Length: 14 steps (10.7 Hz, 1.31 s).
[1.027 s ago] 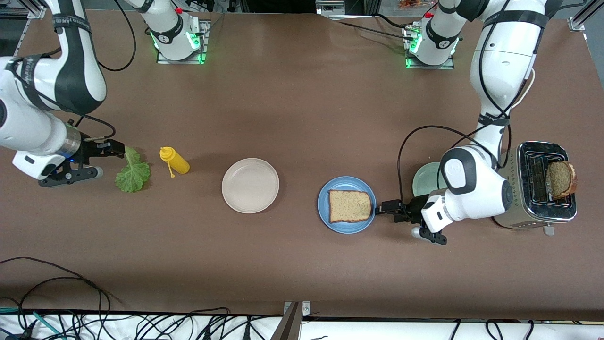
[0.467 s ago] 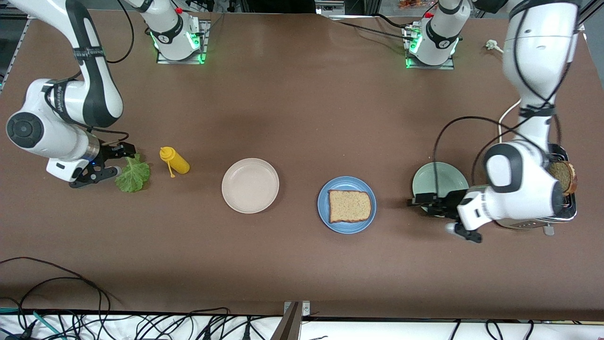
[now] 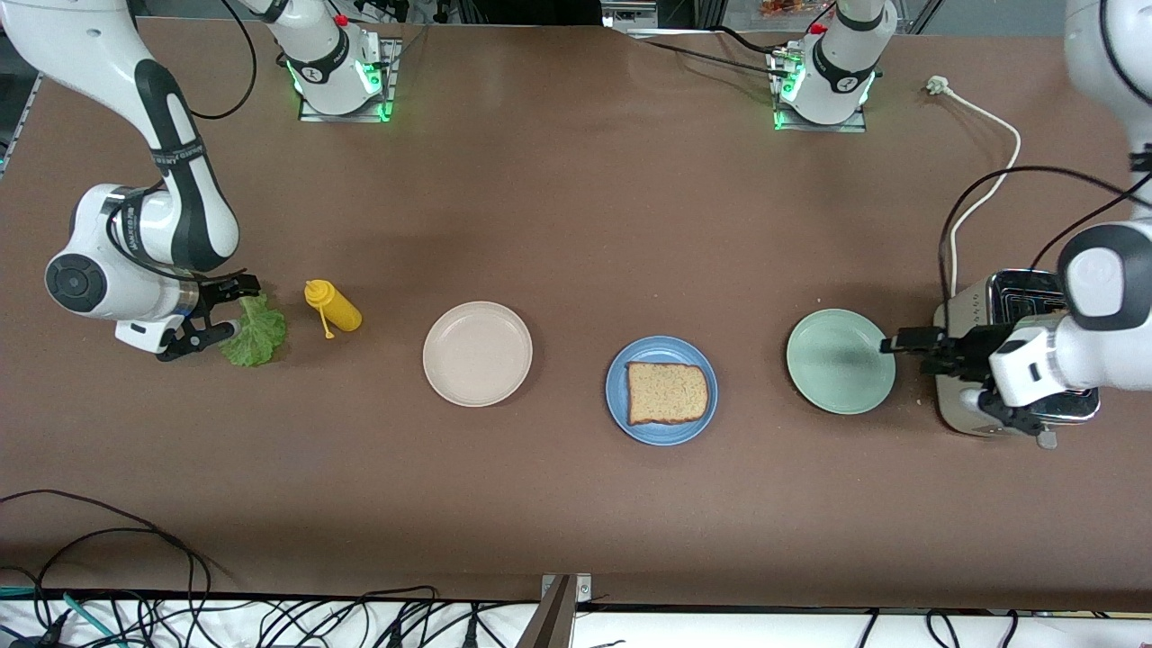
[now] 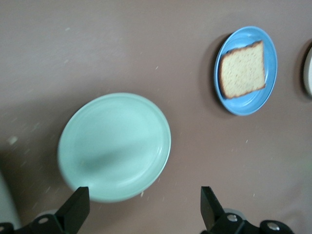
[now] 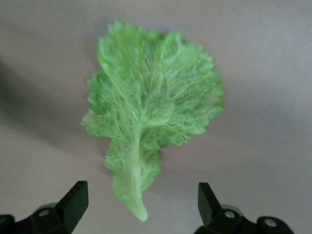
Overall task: Make sandwich in blue plate with both arms
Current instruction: 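Grasp the lettuce with the right gripper while the left gripper withdraws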
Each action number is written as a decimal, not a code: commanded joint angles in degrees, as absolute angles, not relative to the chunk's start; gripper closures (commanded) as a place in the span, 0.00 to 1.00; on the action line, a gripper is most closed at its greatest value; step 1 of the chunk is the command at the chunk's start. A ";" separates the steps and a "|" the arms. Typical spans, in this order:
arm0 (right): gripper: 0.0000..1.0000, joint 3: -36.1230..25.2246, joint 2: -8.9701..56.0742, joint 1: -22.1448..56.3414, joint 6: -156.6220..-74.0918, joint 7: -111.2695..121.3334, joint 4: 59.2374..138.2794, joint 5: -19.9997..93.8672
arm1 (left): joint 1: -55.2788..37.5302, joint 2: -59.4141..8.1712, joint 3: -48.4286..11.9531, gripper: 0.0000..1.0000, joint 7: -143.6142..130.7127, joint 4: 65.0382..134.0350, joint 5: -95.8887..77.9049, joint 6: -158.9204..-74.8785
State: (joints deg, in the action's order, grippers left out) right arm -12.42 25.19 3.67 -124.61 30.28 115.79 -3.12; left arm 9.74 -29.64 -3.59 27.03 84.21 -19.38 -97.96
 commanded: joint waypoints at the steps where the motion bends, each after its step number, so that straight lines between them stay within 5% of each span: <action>1: 0.00 -11.95 26.54 2.55 -125.24 32.08 116.63 -2.64 | 9.67 -20.50 -5.45 0.00 16.56 86.39 -10.74 -91.78; 3: 0.00 -11.87 27.77 2.37 -125.07 32.08 116.72 -1.24 | 7.22 -17.50 -5.36 0.00 11.62 86.14 -8.53 -87.91; 7: 0.76 -11.69 28.83 2.37 -124.89 32.08 116.63 -0.09 | 2.74 -10.82 -5.45 0.00 3.52 86.31 -3.09 -83.51; 9: 1.00 -11.60 28.83 2.37 -124.89 32.08 116.63 -0.09 | 2.55 -8.45 -5.54 0.00 3.52 86.66 0.07 -82.71; 14: 1.00 -11.43 25.50 2.55 -117.37 32.08 111.21 0.70 | 2.37 -4.48 -5.71 0.00 1.84 86.75 3.25 -79.80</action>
State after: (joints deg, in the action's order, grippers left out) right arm -12.10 28.50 3.12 -123.91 30.73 114.94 -0.39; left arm 2.41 -6.74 -5.58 2.50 84.64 0.86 -79.81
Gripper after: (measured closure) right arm 0.960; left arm 0.000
